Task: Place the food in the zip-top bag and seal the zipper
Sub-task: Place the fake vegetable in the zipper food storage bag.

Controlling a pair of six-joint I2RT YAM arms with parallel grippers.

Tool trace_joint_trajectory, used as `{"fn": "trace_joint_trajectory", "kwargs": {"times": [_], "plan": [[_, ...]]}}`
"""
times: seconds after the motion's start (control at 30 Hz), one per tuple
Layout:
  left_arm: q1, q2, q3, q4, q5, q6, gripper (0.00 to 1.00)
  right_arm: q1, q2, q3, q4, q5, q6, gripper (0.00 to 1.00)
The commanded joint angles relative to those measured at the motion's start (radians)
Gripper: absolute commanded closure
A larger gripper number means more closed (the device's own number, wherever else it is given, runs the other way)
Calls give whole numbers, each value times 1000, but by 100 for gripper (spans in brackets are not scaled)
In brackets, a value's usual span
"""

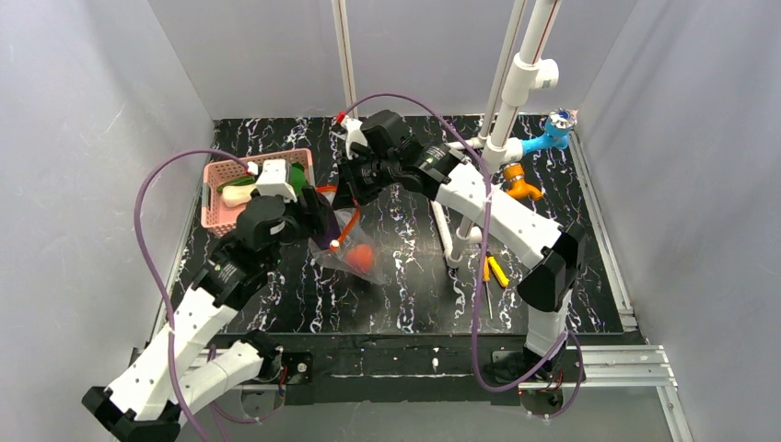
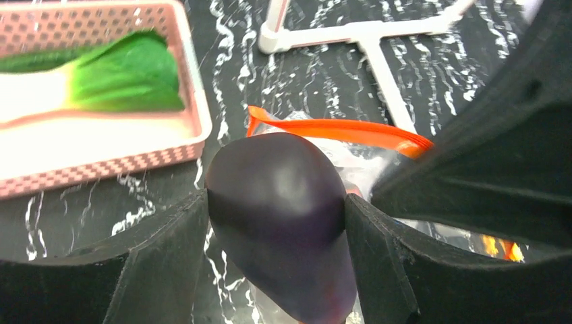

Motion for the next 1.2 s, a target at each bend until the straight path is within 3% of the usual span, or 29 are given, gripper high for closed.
{"fn": "trace_joint_trajectory", "kwargs": {"times": [0.0,0.1,0.2,0.37,0.6,0.7,0.87,1.07,1.17], "plan": [[-4,52,97,-212,-166,-224,100,2,14,19,65,-35,-39,99],[-4,66,88,-185,-221,-353,100,7,9,-26,118,-70,-26,99],[-4,24,-13,11,-241,-357,100,8,-3,-58,152,-97,17,99],[-4,70,47,-29,-342,-450,100,7,-28,-120,203,-147,76,99],[-4,100,65,-62,-163,-413,100,-6,-53,-145,253,-145,60,99],[-4,61,-32,42,4,-304,100,-30,-47,-114,235,-158,58,99],[-4,-60,-257,326,132,-146,100,-45,-48,-92,203,-167,68,99],[-4,-71,-244,273,216,87,100,-45,-14,-15,134,-195,65,99],[-4,-33,-182,204,186,109,100,-44,-9,-3,158,-221,96,99]]}}
